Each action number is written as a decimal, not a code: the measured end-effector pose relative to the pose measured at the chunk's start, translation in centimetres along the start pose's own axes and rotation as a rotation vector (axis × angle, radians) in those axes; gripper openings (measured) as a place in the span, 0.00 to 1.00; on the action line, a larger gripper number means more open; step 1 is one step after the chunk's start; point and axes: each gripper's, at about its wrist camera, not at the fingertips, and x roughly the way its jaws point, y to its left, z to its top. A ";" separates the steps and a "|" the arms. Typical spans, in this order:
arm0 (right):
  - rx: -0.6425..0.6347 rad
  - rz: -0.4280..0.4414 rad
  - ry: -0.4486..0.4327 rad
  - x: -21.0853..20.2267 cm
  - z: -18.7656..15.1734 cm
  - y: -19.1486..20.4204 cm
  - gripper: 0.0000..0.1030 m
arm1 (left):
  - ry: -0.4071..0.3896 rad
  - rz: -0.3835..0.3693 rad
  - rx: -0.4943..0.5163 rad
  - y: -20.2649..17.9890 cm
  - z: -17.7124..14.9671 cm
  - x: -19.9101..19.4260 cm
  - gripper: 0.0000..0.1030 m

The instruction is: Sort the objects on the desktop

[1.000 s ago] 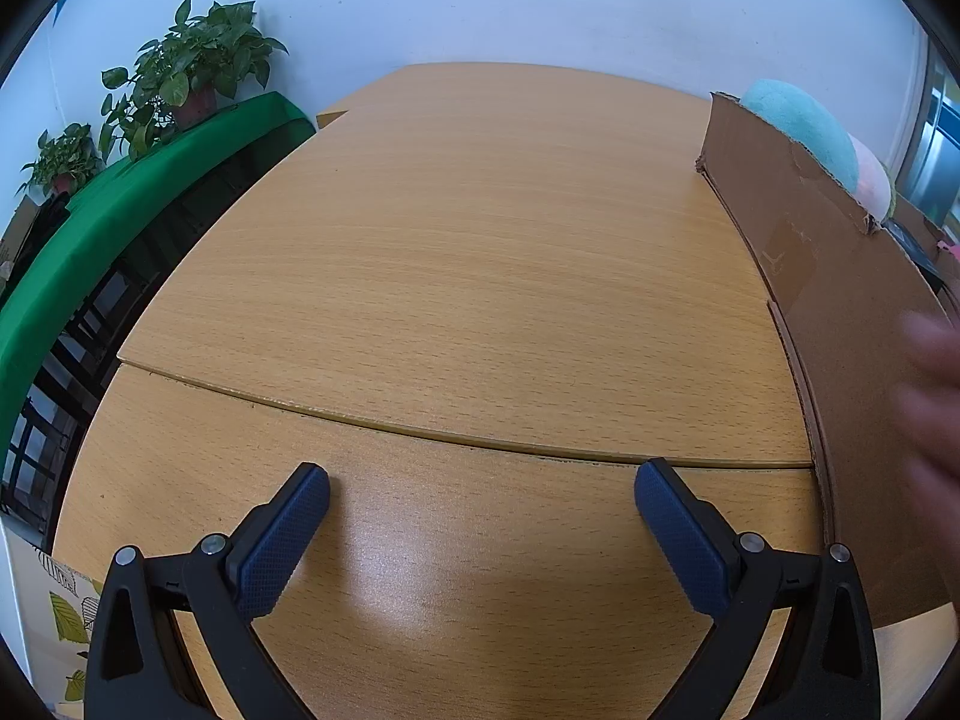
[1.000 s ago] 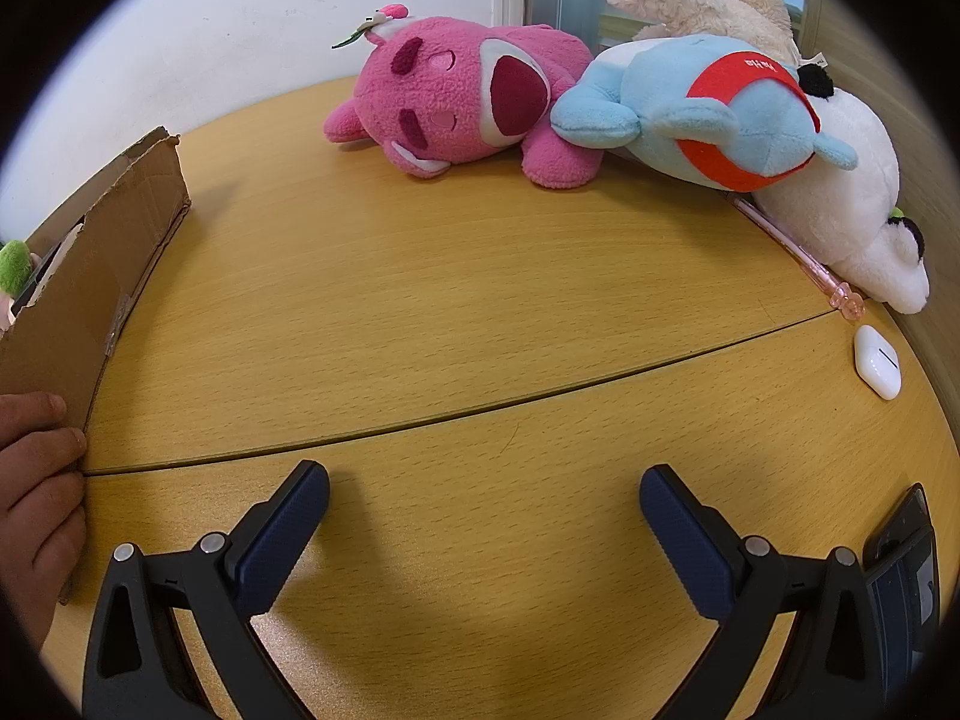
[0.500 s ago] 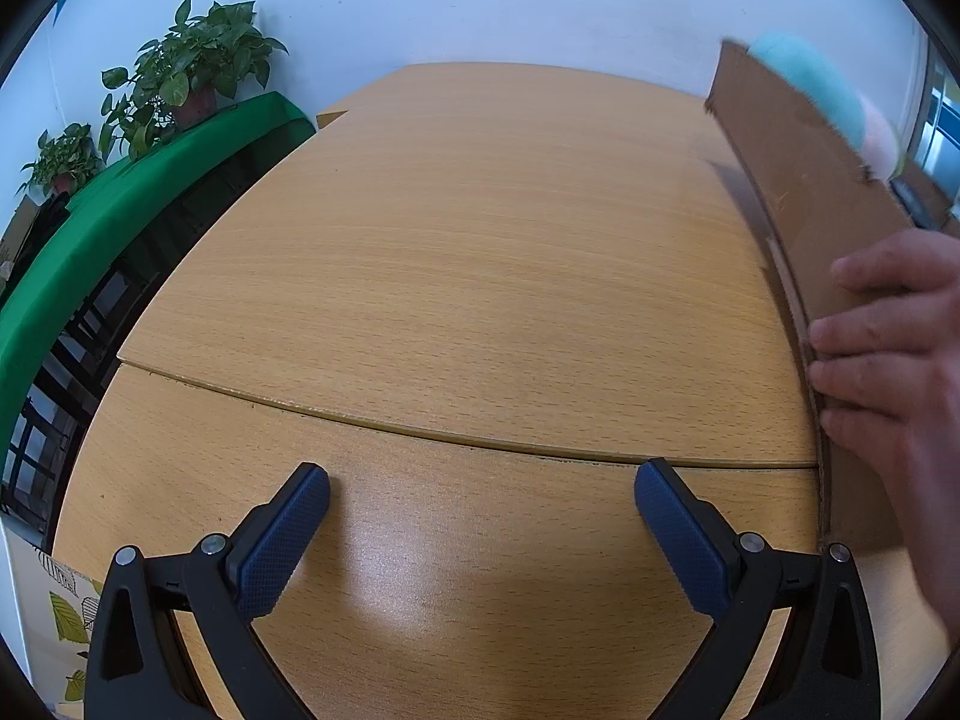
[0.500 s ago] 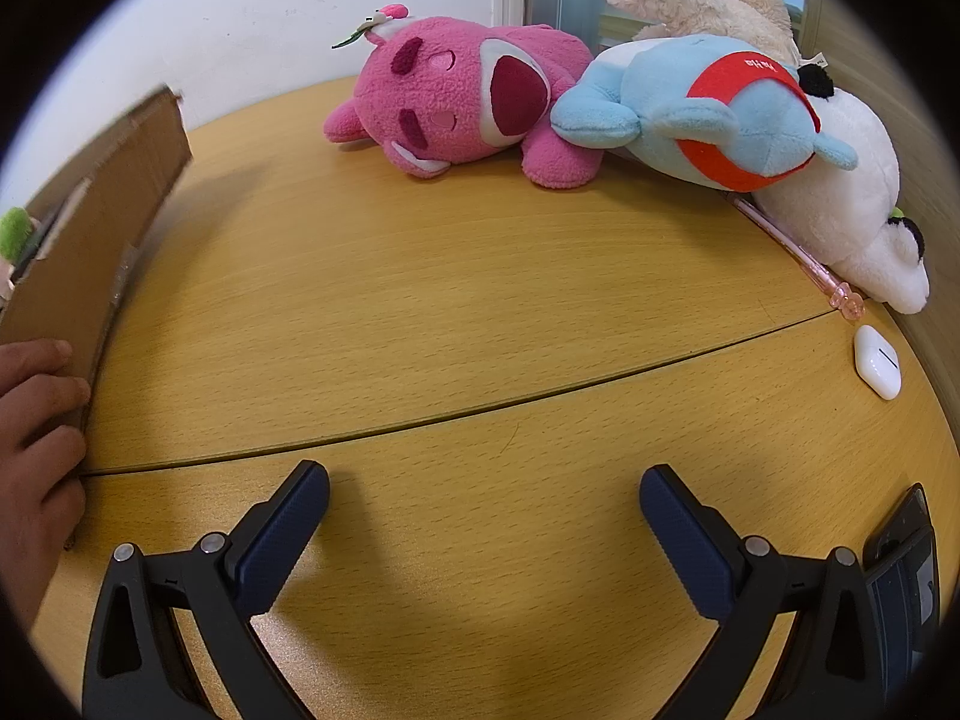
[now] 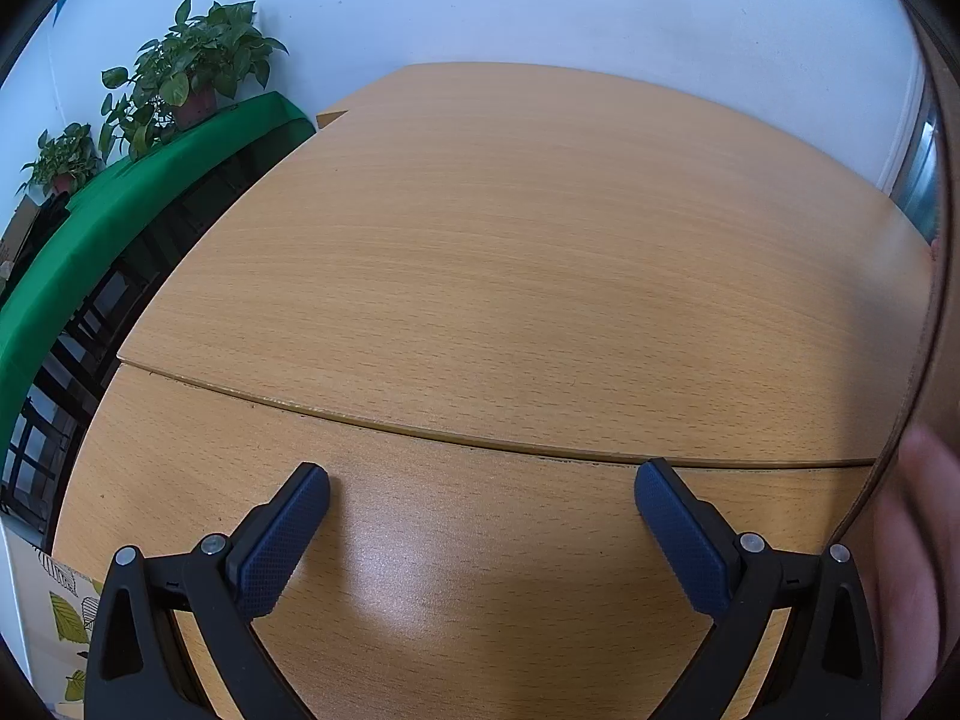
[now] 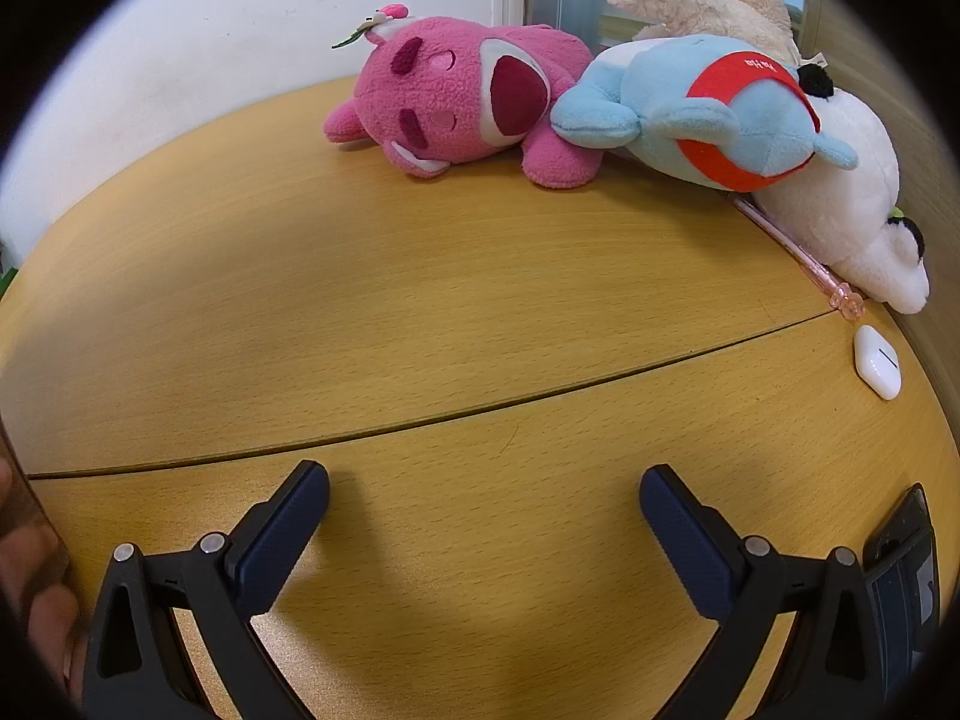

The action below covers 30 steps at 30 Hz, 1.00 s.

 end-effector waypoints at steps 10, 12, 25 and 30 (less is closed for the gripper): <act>0.000 0.000 0.001 0.1 0.0 0.0 1.00 | 0.001 0.001 -0.001 0.0 0.0 -0.1 1.00; 0.001 0.000 0.000 0.1 0.0 0.0 1.00 | 0.001 0.001 -0.001 0.0 0.0 -0.1 1.00; 0.001 0.000 -0.001 0.1 0.0 0.0 1.00 | 0.000 0.002 -0.003 0.1 0.0 -0.1 1.00; 0.001 0.000 0.000 0.0 0.0 0.0 1.00 | 0.000 0.002 -0.003 0.1 0.0 0.0 1.00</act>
